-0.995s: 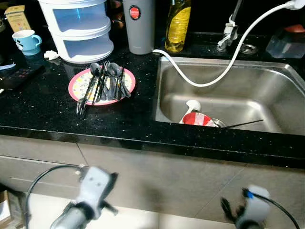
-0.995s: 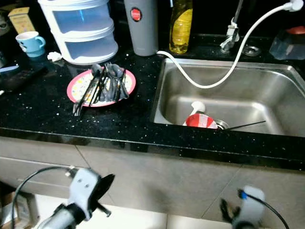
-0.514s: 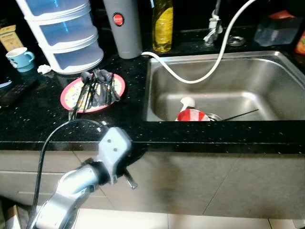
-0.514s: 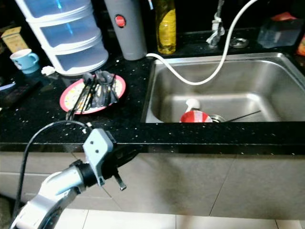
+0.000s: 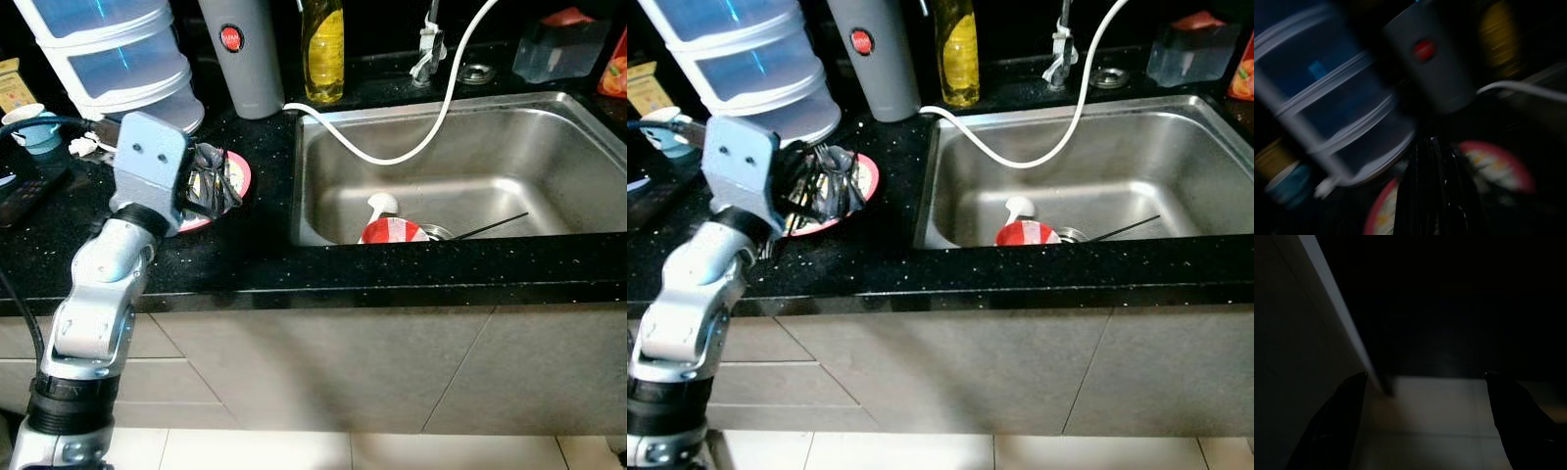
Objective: Kitchen organization
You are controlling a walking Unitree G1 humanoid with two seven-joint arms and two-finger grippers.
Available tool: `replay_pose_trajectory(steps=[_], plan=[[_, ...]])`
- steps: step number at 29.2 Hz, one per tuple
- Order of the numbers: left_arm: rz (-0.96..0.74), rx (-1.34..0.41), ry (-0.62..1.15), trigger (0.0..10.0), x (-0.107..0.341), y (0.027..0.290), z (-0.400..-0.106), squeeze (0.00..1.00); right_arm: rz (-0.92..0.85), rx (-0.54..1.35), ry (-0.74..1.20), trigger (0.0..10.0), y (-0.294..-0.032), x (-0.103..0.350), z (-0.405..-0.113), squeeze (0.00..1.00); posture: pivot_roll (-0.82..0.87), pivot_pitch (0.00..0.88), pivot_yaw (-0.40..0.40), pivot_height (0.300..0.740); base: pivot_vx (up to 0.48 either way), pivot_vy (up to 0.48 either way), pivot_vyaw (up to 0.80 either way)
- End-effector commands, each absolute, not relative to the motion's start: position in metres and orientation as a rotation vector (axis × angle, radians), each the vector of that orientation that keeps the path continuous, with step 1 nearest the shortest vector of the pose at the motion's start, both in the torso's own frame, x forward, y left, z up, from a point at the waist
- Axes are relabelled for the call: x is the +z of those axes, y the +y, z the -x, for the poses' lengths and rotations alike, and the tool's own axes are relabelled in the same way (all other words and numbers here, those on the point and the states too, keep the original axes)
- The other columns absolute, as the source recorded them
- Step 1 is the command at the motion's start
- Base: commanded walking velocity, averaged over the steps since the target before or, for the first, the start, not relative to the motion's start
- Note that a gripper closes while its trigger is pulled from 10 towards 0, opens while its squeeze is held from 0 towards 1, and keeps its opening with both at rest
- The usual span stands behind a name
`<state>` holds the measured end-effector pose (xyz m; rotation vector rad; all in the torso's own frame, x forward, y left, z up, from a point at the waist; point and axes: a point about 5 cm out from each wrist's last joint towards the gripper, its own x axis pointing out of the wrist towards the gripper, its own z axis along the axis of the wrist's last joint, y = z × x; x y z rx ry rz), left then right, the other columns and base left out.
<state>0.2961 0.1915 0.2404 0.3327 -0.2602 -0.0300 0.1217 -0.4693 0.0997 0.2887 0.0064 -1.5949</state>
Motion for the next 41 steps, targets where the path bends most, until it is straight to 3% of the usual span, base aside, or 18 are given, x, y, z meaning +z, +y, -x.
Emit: replay_pose_trajectory(steps=[1,7,12,15,20,26,31,36,37,38,39,41], plan=[[-0.29,0.086,-0.189,10.0,0.226,0.203,-0.293,0.0,-0.346,-1.598,-0.091,10.0,-0.473,0.116,-0.127,0.0,-0.03,0.0,0.142,0.74,0.0,0.0,0.0],[-0.322,0.21,-0.187,10.0,0.216,0.198,-0.28,0.0,-0.382,-1.493,-0.287,10.0,-0.473,0.158,-0.15,0.0,-0.03,0.0,0.149,0.74,0.0,0.0,0.0],[-0.199,0.315,-0.1,10.0,0.187,0.199,-0.269,0.0,-0.512,-1.315,-0.513,10.0,-0.464,0.209,-0.18,0.0,-0.01,0.0,0.146,0.74,0.0,0.0,0.0],[-0.092,0.352,-0.053,10.0,0.178,0.205,-0.272,0.0,-0.522,-1.161,-0.638,10.0,-0.45,0.243,-0.197,0.0,-0.01,0.0,0.152,0.74,0.0,0.0,0.0],[0.108,0.351,-0.007,10.0,0.168,0.214,-0.276,0.0,-0.573,-0.748,-0.815,10.0,-0.403,0.306,-0.229,0.0,-0.01,0.0,0.157,0.74,0.0,0.0,0.0],[0.185,0.375,0.021,10.0,0.158,0.215,-0.271,0.0,-0.623,-0.467,-0.817,10.0,-0.369,0.319,-0.249,0.0,-0.01,0.0,0.149,0.74,0.0,0.0,0.0],[0.228,0.369,0.046,9.7,0.152,0.211,-0.269,0.0,-0.639,-0.416,-0.804,10.0,-0.361,0.318,-0.254,0.0,0.0,0.0,0.146,0.74,0.0,0.0,0.0],[0.416,0.355,0.128,9.3,0.135,0.209,-0.265,0.0,-0.68,-0.291,-0.763,10.0,-0.34,0.317,-0.267,0.0,0.01,0.0,0.138,0.74,0.0,0.0,0.0],[0.428,0.353,0.132,8.1,0.134,0.208,-0.265,0.0,-0.683,-0.274,-0.761,10.0,-0.338,0.318,-0.268,0.0,0.01,0.0,0.135,0.74,0.0,0.0,0.0],[0.436,0.351,0.135,7.7,0.133,0.208,-0.265,0.0,-0.685,-0.263,-0.76,10.0,-0.337,0.318,-0.268,0.0,0.01,0.0,0.135,0.74,0.0,0.0,0.0],[0.437,0.348,0.138,7.7,0.133,0.208,-0.265,0.0,-0.686,-0.258,-0.759,10.0,-0.336,0.318,-0.269,0.0,0.01,0.0,0.135,0.74,0.0,0.0,0.0],[0.427,0.338,0.144,8.7,0.132,0.207,-0.265,0.0,-0.69,-0.239,-0.762,10.0,-0.335,0.32,-0.269,0.0,0.01,0.0,0.132,0.74,0.0,0.0,0.0]])
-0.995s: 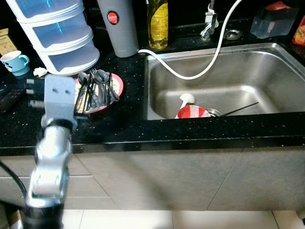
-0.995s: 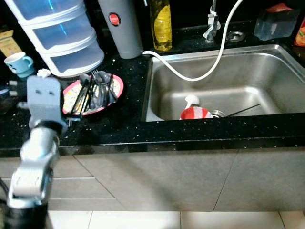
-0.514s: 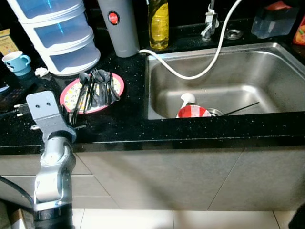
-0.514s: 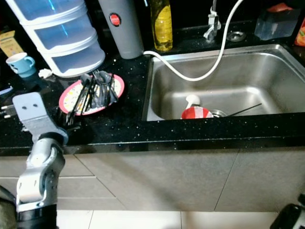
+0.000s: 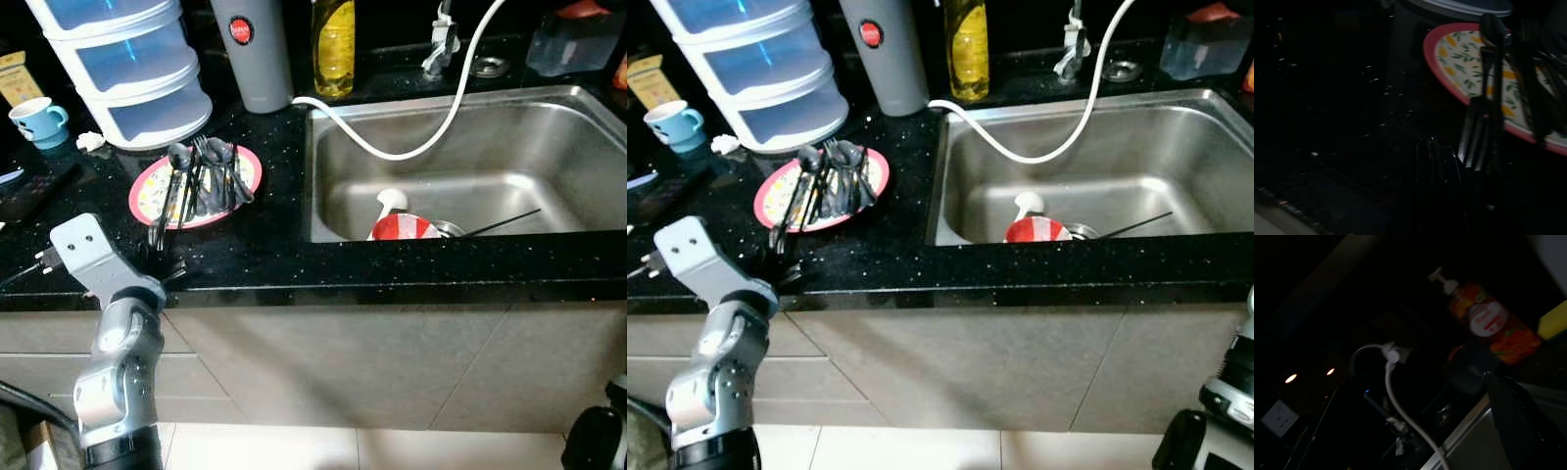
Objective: Kitchen organization
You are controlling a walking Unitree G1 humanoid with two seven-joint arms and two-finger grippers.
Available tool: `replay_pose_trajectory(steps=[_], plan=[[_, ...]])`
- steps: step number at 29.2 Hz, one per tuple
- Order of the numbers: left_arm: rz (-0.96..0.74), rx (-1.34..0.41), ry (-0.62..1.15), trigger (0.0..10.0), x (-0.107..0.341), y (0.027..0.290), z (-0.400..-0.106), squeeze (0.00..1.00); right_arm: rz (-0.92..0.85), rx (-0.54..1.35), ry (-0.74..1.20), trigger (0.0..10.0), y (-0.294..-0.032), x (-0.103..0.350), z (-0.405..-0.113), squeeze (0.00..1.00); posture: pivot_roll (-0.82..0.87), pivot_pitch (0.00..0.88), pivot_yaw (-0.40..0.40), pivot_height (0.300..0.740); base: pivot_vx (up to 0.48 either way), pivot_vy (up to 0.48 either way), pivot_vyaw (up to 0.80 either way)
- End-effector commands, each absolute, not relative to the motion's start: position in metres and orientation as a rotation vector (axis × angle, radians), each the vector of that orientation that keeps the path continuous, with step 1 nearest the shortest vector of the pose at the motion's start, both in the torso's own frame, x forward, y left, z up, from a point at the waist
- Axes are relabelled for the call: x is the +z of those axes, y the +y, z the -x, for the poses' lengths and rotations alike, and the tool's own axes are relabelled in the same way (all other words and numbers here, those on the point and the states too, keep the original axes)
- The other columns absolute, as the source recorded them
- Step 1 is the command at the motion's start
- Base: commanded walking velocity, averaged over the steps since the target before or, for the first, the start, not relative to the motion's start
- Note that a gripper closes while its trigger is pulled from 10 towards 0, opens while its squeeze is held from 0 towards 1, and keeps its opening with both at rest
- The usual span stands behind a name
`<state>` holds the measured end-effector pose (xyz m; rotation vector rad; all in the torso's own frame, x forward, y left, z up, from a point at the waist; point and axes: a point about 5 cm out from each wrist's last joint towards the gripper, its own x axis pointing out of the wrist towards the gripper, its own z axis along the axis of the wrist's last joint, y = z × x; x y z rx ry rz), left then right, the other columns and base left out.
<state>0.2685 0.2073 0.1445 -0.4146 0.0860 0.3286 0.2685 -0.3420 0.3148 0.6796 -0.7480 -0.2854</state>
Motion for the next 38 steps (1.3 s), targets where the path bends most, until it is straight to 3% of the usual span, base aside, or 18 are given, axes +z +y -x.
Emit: replay_pose_trajectory(steps=[1,2,3,5,6,8,9,18,19,25,26,32,33,38], plan=[[0.387,0.333,0.142,8.6,0.132,0.207,-0.265,0.0,-0.69,-0.232,-0.763,10.0,-0.335,0.32,-0.27,0.0,0.01,0.0,0.131,0.74,0.0,0.0,0.0],[0.358,0.33,0.141,8.6,0.133,0.207,-0.265,0.0,-0.689,-0.227,-0.764,10.0,-0.334,0.321,-0.27,0.0,0.01,0.0,0.131,0.74,0.0,0.0,0.0],[0.27,0.341,0.118,7.9,0.136,0.209,-0.265,0.0,-0.689,-0.216,-0.765,10.0,-0.333,0.322,-0.27,0.0,0.01,0.0,0.132,0.74,0.0,0.0,0.0],[0.208,0.347,0.1,7.9,0.138,0.209,-0.265,0.0,-0.688,-0.207,-0.766,10.0,-0.332,0.322,-0.27,0.0,0.01,0.0,0.132,0.74,0.0,0.0,0.0],[0.122,0.361,0.062,10.0,0.144,0.21,-0.264,0.0,-0.688,-0.195,-0.768,10.0,-0.331,0.323,-0.27,0.0,0.01,0.0,0.133,0.74,0.0,0.0,0.0],[0.039,0.379,0.021,10.0,0.15,0.211,-0.264,0.0,-0.688,-0.184,-0.769,10.0,-0.329,0.324,-0.27,0.0,0.01,0.0,0.133,0.74,0.0,0.0,0.0],[-0.044,0.39,-0.074,10.0,0.165,0.209,-0.264,1.0,-0.69,-0.158,-0.767,10.0,-0.324,0.325,-0.271,0.0,0.01,0.0,0.131,0.74,0.0,0.0,0.0],[-0.038,0.356,-0.174,10.0,0.184,0.202,-0.263,1.0,-0.694,-0.082,-0.751,10.0,-0.312,0.326,-0.277,0.0,0.02,0.0,0.122,0.74,0.0,0.0,0.0],[0.01,0.319,-0.165,10.0,0.183,0.198,-0.264,0.0,-0.701,-0.074,-0.746,10.0,-0.31,0.326,-0.279,0.0,0.02,0.0,0.122,0.74,0.0,0.0,0.0],[0.079,0.253,-0.109,10.0,0.175,0.19,-0.27,0.0,-0.713,-0.057,-0.73,10.0,-0.304,0.324,-0.285,0.0,0.03,0.0,0.116,0.74,0.0,0.0,0.0],[0.067,0.246,-0.108,10.0,0.174,0.19,-0.269,1.0,-0.714,-0.053,-0.728,10.0,-0.303,0.324,-0.285,0.0,0.03,0.0,0.116,0.74,0.0,0.0,0.0],[0.069,0.244,-0.041,10.0,0.164,0.192,-0.269,1.0,-0.722,-0.034,-0.72,10.0,-0.298,0.323,-0.287,0.0,0.03,0.0,0.116,0.74,0.0,0.0,0.0],[0.075,0.25,-0.02,10.0,0.161,0.193,-0.269,0.0,-0.723,-0.031,-0.718,10.0,-0.297,0.323,-0.287,0.0,0.03,0.0,0.116,0.74,0.0,0.0,0.0],[0.084,0.236,0.068,10.0,0.149,0.195,-0.269,0.0,-0.726,-0.03,-0.714,10.0,-0.295,0.322,-0.288,0.0,0.03,0.0,0.114,0.74,0.0,0.0,0.0]])
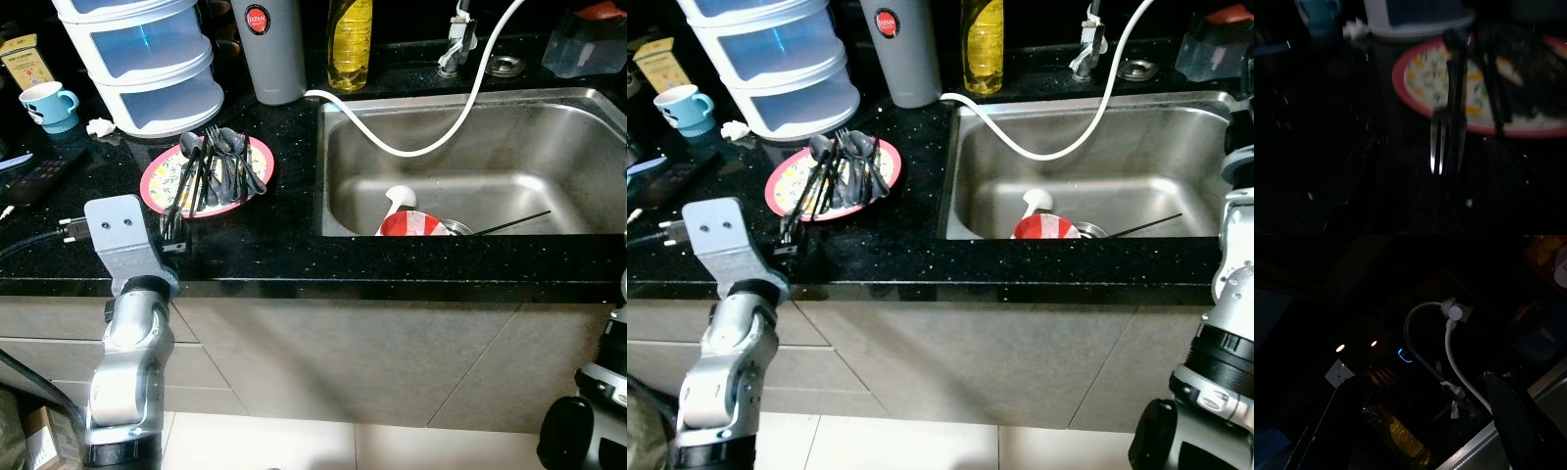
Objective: Kitchen organization
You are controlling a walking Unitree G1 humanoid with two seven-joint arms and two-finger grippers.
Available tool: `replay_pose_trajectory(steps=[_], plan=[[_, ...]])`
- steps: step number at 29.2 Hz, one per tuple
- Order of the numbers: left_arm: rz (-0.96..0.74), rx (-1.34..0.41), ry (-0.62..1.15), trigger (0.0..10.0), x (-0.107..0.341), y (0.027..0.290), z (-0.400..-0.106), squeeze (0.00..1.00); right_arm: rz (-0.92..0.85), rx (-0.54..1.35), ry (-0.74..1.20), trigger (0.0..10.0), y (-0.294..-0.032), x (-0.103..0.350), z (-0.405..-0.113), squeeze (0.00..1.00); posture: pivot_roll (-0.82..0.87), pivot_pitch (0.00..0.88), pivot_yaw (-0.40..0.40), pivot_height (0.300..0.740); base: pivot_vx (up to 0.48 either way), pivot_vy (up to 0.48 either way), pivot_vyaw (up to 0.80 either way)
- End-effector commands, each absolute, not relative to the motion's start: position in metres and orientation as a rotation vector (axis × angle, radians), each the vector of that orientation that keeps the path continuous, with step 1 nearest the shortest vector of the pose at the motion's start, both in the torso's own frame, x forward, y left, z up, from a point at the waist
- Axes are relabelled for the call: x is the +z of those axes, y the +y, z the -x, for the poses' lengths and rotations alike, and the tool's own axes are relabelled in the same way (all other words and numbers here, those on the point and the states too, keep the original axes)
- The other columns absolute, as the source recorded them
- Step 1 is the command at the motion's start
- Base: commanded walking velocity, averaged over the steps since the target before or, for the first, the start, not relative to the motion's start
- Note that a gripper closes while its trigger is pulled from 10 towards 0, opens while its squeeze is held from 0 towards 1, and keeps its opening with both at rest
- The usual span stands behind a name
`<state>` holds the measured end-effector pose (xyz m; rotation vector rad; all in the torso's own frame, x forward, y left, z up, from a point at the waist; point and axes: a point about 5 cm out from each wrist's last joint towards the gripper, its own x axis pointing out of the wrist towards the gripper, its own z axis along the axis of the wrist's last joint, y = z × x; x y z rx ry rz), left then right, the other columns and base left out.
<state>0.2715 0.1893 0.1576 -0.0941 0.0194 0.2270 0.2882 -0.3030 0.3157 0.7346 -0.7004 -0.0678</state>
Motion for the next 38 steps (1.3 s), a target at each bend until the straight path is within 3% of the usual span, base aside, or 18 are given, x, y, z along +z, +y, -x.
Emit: replay_pose_trajectory(steps=[1,3,4,5,6,7,10,11,13,14,23,24,33,34,36,37,38], plan=[[0.091,0.23,0.083,10.0,0.147,0.196,-0.27,0.0,-0.726,-0.03,-0.713,10.0,-0.295,0.322,-0.288,0.0,0.03,0.0,0.114,0.74,0.0,0.0,0.0],[0.106,0.231,0.092,10.0,0.146,0.197,-0.272,0.0,-0.727,-0.029,-0.712,10.0,-0.294,0.322,-0.289,0.0,0.03,0.0,0.114,0.74,0.0,0.0,0.0],[0.117,0.237,0.095,9.1,0.145,0.198,-0.273,0.0,-0.727,-0.029,-0.712,10.0,-0.293,0.322,-0.289,0.0,0.03,0.0,0.112,0.74,0.0,0.0,0.0],[0.12,0.237,0.096,6.2,0.145,0.2,-0.275,0.0,-0.727,-0.028,-0.712,10.0,-0.293,0.323,-0.289,0.0,0.03,0.0,0.112,0.74,0.0,0.0,0.0],[0.115,0.232,0.095,6.2,0.146,0.2,-0.276,0.0,-0.727,-0.027,-0.712,10.0,-0.292,0.323,-0.289,0.0,0.03,0.0,0.112,0.74,0.0,0.0,0.0],[0.105,0.228,0.093,4.4,0.146,0.2,-0.277,0.0,-0.727,-0.026,-0.712,10.0,-0.291,0.323,-0.289,0.0,0.03,0.0,0.112,0.74,0.0,0.0,0.0],[0.088,0.223,0.088,4.0,0.147,0.2,-0.278,0.0,-0.728,-0.025,-0.712,10.0,-0.291,0.324,-0.289,0.0,0.03,0.0,0.112,0.74,0.0,0.0,0.0],[0.073,0.218,0.082,3.1,0.148,0.199,-0.279,0.0,-0.727,-0.024,-0.713,10.0,-0.29,0.324,-0.289,0.0,0.03,0.0,0.112,0.74,0.0,0.0,0.0],[0.061,0.215,0.077,2.7,0.149,0.199,-0.279,0.0,-0.727,-0.023,-0.714,10.0,-0.29,0.324,-0.289,0.0,0.03,0.0,0.112,0.74,0.0,0.0,0.0],[0.028,0.205,0.067,1.9,0.15,0.198,-0.281,0.0,-0.728,-0.023,-0.714,10.0,-0.289,0.325,-0.289,0.0,0.02,0.0,0.112,0.74,0.0,0.0,0.0],[-0.013,0.174,0.021,1.7,0.158,0.194,-0.284,0.0,-0.73,-0.021,-0.714,10.0,-0.286,0.325,-0.289,0.0,0.03,0.0,0.112,0.74,0.0,0.0,0.0],[-0.016,0.168,0.015,0.0,0.159,0.193,-0.285,0.0,-0.731,-0.019,-0.713,10.0,-0.285,0.325,-0.289,0.0,0.03,0.0,0.112,0.74,0.0,0.0,0.0],[-0.033,0.172,-0.011,0.0,0.161,0.192,-0.285,0.0,-0.731,-0.016,-0.711,10.0,-0.283,0.326,-0.289,0.0,0.03,0.0,0.111,0.74,0.0,0.0,0.0],[-0.058,0.169,-0.045,1.4,0.165,0.191,-0.285,0.0,-0.732,-0.014,-0.709,10.0,-0.282,0.326,-0.289,0.0,0.03,0.0,0.111,0.74,0.0,0.0,0.0],[-0.083,0.159,-0.078,1.4,0.17,0.189,-0.285,0.0,-0.733,-0.014,-0.709,10.0,-0.281,0.326,-0.289,0.0,0.03,0.0,0.11,0.74,0.0,0.0,0.0],[-0.111,0.143,-0.117,10.0,0.175,0.187,-0.285,0.0,-0.734,-0.013,-0.707,10.0,-0.281,0.326,-0.29,0.0,0.03,0.0,0.11,0.74,0.0,0.0,0.0],[-0.136,0.124,-0.151,10.0,0.18,0.184,-0.285,0.0,-0.735,-0.013,-0.706,10.0,-0.281,0.325,-0.29,0.0,0.03,0.0,0.11,0.74,0.0,0.0,0.0]])
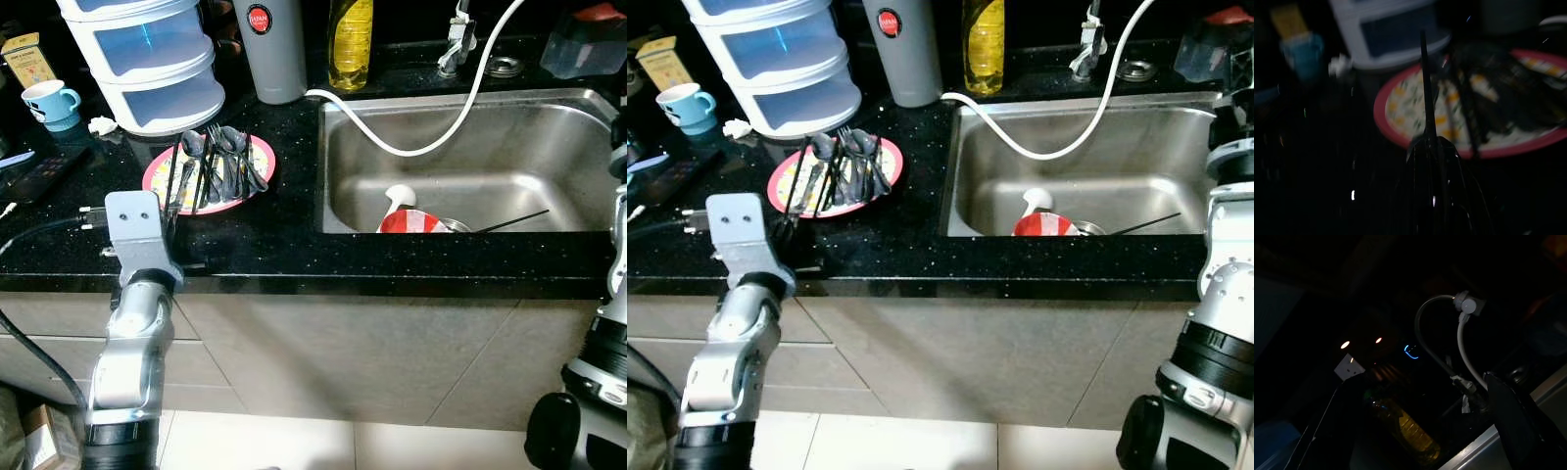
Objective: Kitchen organization
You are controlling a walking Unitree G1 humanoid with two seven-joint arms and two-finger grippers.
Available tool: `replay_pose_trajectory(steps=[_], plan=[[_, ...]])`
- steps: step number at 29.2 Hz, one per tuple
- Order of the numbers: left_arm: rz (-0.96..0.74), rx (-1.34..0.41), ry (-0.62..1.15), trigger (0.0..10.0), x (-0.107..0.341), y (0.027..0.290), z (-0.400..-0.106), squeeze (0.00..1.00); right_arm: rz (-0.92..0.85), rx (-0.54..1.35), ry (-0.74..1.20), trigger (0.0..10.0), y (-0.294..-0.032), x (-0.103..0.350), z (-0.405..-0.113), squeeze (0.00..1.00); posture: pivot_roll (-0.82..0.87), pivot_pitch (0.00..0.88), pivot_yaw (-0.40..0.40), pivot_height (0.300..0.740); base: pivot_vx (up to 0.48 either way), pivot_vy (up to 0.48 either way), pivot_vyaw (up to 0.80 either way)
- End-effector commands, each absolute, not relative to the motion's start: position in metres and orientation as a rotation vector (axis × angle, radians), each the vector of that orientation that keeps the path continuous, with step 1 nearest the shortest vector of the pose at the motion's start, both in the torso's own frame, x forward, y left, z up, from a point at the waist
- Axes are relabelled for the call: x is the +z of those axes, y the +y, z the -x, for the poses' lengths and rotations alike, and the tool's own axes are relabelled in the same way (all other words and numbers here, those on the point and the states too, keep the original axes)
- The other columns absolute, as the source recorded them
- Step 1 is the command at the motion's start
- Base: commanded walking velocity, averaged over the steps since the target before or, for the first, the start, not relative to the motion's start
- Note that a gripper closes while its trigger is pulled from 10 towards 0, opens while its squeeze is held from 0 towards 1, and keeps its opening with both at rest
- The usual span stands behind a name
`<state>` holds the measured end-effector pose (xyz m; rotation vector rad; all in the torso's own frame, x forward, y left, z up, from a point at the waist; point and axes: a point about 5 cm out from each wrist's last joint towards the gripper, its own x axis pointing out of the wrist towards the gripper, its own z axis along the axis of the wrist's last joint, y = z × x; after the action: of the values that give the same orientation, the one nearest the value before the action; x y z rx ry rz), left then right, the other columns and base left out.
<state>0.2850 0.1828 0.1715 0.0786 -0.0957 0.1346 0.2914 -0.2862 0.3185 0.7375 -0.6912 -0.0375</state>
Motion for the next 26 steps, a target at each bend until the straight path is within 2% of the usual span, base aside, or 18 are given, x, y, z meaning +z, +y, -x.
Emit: replay_pose_trajectory(steps=[1,4,7,9,10,12,16,17,19,20,21,23,24,25,26], plan=[[-0.162,0.09,-0.182,10.0,0.185,0.179,-0.285,0.0,-0.735,-0.012,-0.706,10.0,-0.28,0.326,-0.291,0.0,0.03,0.0,0.107,0.74,0.0,0.0,0.0],[-0.276,-0.06,-0.237,10.0,0.198,0.156,-0.289,0.0,-0.736,-0.001,-0.704,10.0,-0.277,0.327,-0.292,0.0,0.03,0.0,0.106,0.74,0.0,0.0,0.0],[-0.264,-0.151,-0.231,10.0,0.201,0.144,-0.291,0.0,-0.728,0.012,-0.701,10.0,-0.274,0.327,-0.294,0.0,0.03,0.0,0.106,0.74,0.0,0.0,0.0],[-0.225,-0.3,-0.217,10.0,0.207,0.124,-0.293,0.0,-0.728,0.043,-0.686,10.0,-0.265,0.326,-0.297,0.0,0.03,0.0,0.103,0.74,0.0,0.0,0.0],[-0.225,-0.3,-0.217,10.0,0.207,0.124,-0.293,0.0,-0.728,0.043,-0.686,10.0,-0.265,0.326,-0.297,0.0,0.03,0.0,0.103,0.74,0.0,0.0,0.0],[-0.171,-0.413,-0.183,10.0,0.209,0.108,-0.296,0.0,-0.723,0.076,-0.67,10.0,-0.255,0.325,-0.3,0.0,0.03,0.0,0.103,0.74,0.0,0.0,0.0],[-0.113,-0.461,-0.157,10.0,0.214,0.094,-0.315,0.0,-0.735,0.141,-0.642,10.0,-0.236,0.324,-0.306,0.0,0.04,0.0,0.09,0.74,0.0,0.0,0.0],[-0.108,-0.458,-0.159,10.0,0.217,0.092,-0.323,0.7,-0.745,0.159,-0.633,10.0,-0.23,0.324,-0.308,0.0,0.04,0.0,0.089,0.74,0.0,0.0,0.0],[-0.101,-0.457,-0.163,10.0,0.221,0.09,-0.33,0.7,-0.756,0.176,-0.623,10.0,-0.225,0.323,-0.311,0.0,0.04,0.0,0.086,0.74,0.0,0.0,0.0],[-0.108,-0.465,-0.254,10.0,0.238,0.088,-0.337,1.0,-0.77,0.21,-0.617,10.0,-0.217,0.325,-0.315,0.0,0.05,0.0,0.082,0.74,0.0,0.0,0.0],[-0.108,-0.465,-0.254,10.0,0.238,0.088,-0.337,1.0,-0.77,0.21,-0.617,10.0,-0.217,0.325,-0.315,0.0,0.05,0.0,0.082,0.74,0.0,0.0,0.0],[-0.093,-0.446,-0.439,10.0,0.276,0.093,-0.339,1.0,-0.786,0.242,-0.623,10.0,-0.21,0.329,-0.318,0.0,0.05,0.0,0.077,0.74,0.0,0.0,0.0],[-0.093,-0.446,-0.439,10.0,0.276,0.093,-0.339,1.0,-0.786,0.242,-0.623,10.0,-0.21,0.329,-0.318,0.0,0.05,0.0,0.077,0.74,0.0,0.0,0.0],[-0.09,-0.429,-0.507,10.0,0.291,0.096,-0.339,0.0,-0.791,0.25,-0.625,10.0,-0.207,0.33,-0.319,0.0,0.06,0.0,0.07,0.74,0.0,0.0,0.0],[-0.09,-0.429,-0.507,10.0,0.291,0.096,-0.339,0.0,-0.791,0.25,-0.625,10.0,-0.207,0.33,-0.319,0.0,0.06,0.0,0.07,0.74,0.0,0.0,0.0]])
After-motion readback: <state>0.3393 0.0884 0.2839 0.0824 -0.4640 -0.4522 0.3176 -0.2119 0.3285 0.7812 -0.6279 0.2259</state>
